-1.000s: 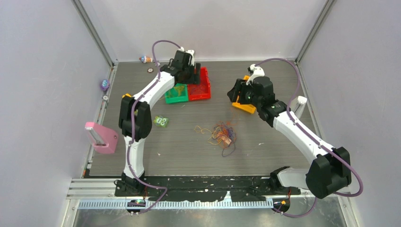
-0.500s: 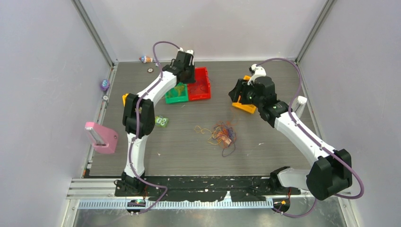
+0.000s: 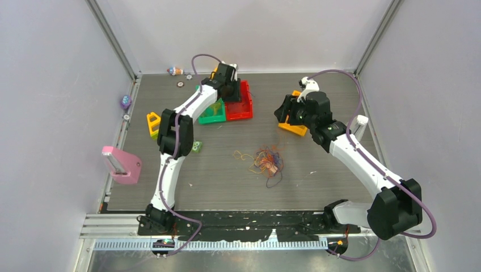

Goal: Untangle the cables

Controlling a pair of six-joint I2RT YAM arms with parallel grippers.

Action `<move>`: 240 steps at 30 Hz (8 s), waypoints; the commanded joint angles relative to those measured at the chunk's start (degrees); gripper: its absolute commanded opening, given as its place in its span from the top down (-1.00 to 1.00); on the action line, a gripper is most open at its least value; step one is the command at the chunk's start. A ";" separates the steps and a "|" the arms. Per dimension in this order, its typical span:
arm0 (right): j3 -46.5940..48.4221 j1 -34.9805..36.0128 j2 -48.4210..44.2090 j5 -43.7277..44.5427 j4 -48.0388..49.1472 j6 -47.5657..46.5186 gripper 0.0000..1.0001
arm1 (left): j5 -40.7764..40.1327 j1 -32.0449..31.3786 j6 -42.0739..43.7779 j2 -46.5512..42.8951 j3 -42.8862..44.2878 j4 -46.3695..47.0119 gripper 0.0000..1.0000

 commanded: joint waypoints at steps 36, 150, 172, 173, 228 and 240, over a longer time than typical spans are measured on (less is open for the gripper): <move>-18.95 0.03 -9.10 -4.82 -4.19 2.96 -0.80 | -2.58 -6.32 0.91 -75.35 -80.69 19.61 -0.91; -16.96 3.81 -23.02 -2.76 -10.30 2.28 -0.80 | 5.39 15.68 -14.86 -91.74 -88.83 29.24 1.00; 1.70 18.48 12.37 9.59 -6.47 1.71 -0.77 | 3.87 15.71 -10.71 -97.91 -77.63 15.49 1.00; 0.93 18.59 12.36 9.68 -5.82 1.82 -0.77 | 3.54 15.72 -10.58 -97.91 -77.32 15.04 1.00; -6.97 18.96 14.97 11.88 3.65 1.03 -0.91 | -3.74 15.75 -5.93 -96.55 -75.18 10.80 1.00; -3.49 21.32 24.47 21.64 -2.03 1.65 -0.80 | -8.45 15.77 -5.67 -96.59 -74.41 8.42 1.00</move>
